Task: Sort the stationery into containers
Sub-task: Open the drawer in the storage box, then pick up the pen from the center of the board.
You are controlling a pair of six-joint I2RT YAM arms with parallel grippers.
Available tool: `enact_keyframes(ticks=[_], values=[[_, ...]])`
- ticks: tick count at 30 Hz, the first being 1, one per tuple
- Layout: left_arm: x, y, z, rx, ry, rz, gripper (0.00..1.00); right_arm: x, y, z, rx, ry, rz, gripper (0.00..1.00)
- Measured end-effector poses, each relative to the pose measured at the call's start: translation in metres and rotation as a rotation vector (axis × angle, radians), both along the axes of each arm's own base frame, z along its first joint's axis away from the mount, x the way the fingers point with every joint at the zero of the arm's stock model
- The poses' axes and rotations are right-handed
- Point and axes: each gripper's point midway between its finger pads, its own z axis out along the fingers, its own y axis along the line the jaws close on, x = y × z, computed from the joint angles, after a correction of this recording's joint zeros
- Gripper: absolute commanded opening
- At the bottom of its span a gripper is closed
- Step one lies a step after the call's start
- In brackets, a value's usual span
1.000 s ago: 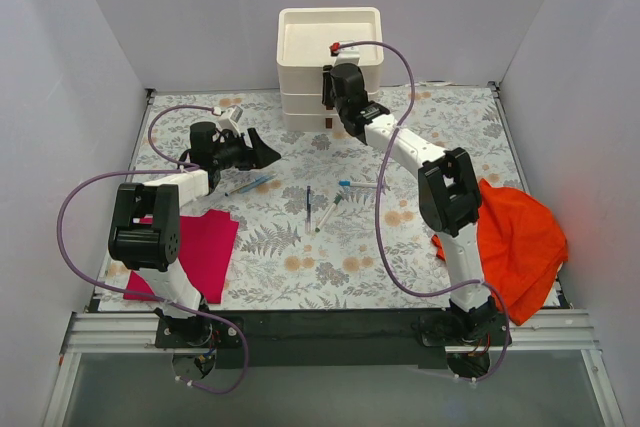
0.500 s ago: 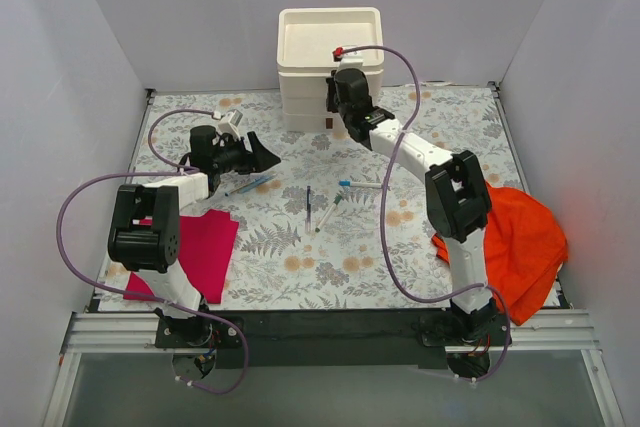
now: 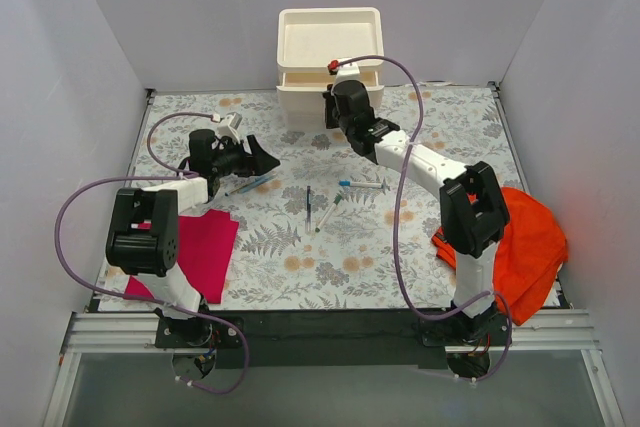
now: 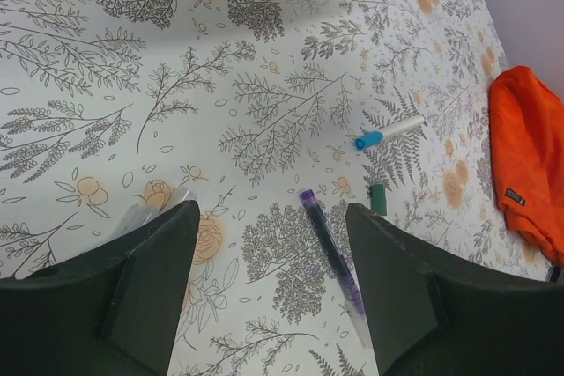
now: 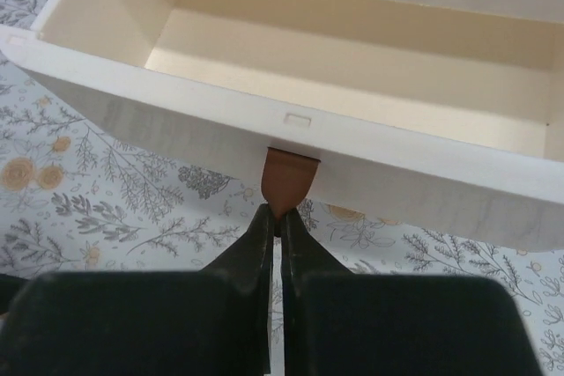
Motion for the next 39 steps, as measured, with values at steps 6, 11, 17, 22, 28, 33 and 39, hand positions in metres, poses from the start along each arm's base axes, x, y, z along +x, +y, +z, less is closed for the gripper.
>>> enact_keyframes(ticks=[6,11,17,22,28,33,39], values=[[-0.001,0.006,-0.003,0.059,-0.047,0.006,0.72,-0.024,0.005,0.007,-0.024,0.017,0.039,0.01],[0.005,0.015,-0.007,0.119,-0.079,0.035,0.73,-0.033,0.003,0.002,-0.042,0.039,0.053,0.01],[0.006,0.024,-0.007,0.193,-0.123,0.053,0.77,-0.049,0.005,0.003,-0.038,0.059,0.083,0.02],[0.004,0.031,-0.008,0.248,-0.161,0.059,0.81,-0.057,0.009,0.003,-0.055,0.061,0.103,0.65],[0.010,0.041,-0.010,0.370,-0.225,0.028,0.82,-0.069,0.020,0.005,-0.072,0.062,0.196,0.69],[0.023,0.057,0.010,0.486,-0.334,-0.053,0.78,-0.095,0.003,0.014,-0.135,0.058,0.326,0.71],[0.039,0.087,0.034,0.627,-0.407,-0.178,0.52,-0.152,-0.061,0.014,-0.265,0.000,0.511,0.72]])
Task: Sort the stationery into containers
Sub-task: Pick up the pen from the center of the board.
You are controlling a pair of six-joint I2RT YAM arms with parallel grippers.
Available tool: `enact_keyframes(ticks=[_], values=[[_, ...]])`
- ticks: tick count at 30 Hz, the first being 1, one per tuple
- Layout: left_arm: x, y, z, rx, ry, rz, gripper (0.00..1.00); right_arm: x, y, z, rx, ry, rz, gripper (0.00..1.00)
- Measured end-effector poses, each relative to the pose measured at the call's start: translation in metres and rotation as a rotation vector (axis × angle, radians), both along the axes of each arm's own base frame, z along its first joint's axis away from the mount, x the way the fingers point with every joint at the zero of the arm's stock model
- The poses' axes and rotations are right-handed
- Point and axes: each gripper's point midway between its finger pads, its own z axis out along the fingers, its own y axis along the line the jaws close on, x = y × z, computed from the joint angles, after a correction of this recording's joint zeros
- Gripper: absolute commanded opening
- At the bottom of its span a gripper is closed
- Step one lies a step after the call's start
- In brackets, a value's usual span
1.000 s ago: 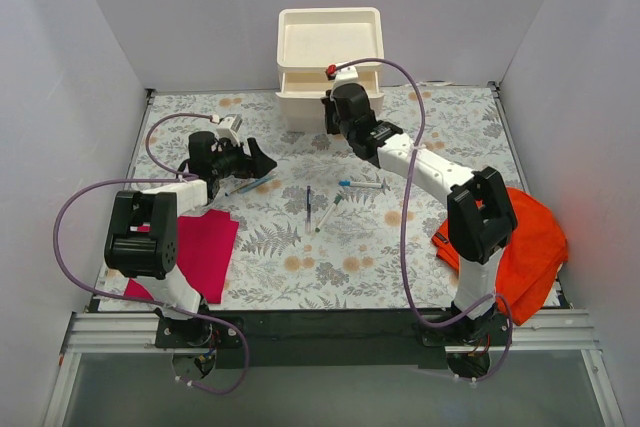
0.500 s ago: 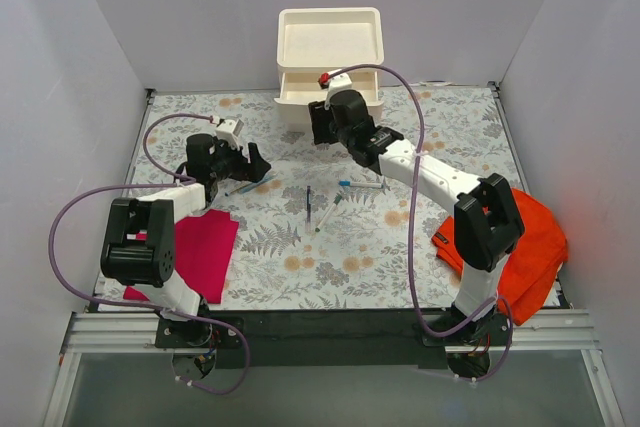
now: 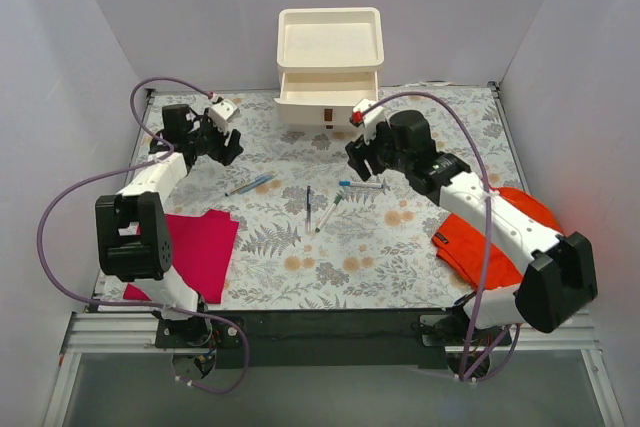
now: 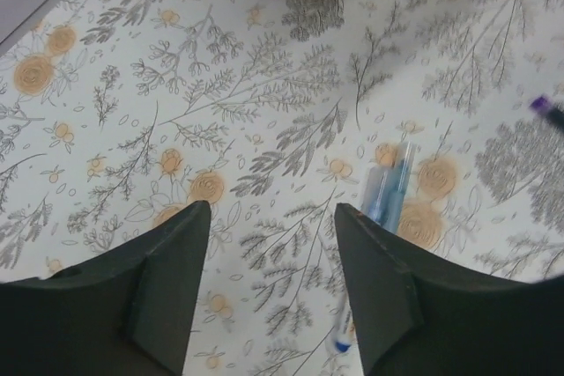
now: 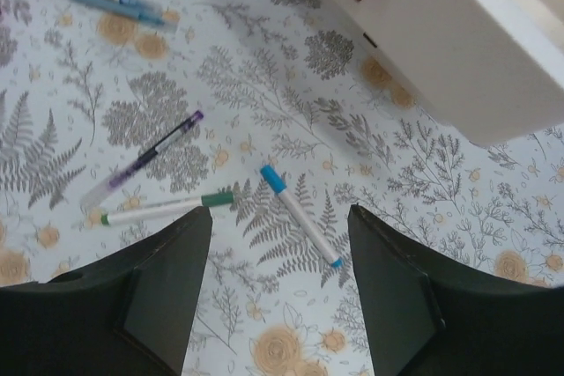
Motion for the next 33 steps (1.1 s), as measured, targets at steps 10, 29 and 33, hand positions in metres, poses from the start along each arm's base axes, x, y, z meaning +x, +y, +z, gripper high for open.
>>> enact_keyframes(ticks=[10,29,33], values=[[-0.031,0.006,-0.084,0.216,0.228,-0.187,0.52,-0.038,-0.031,-0.045,-0.134,0.049,0.090,0.71],[-0.047,-0.005,-0.120,0.321,0.332,-0.152,0.22,-0.041,-0.050,-0.039,-0.153,0.000,0.065,0.72],[-0.046,-0.017,-0.119,0.333,0.330,-0.184,0.13,-0.043,-0.051,-0.044,-0.159,0.010,0.066,0.72]])
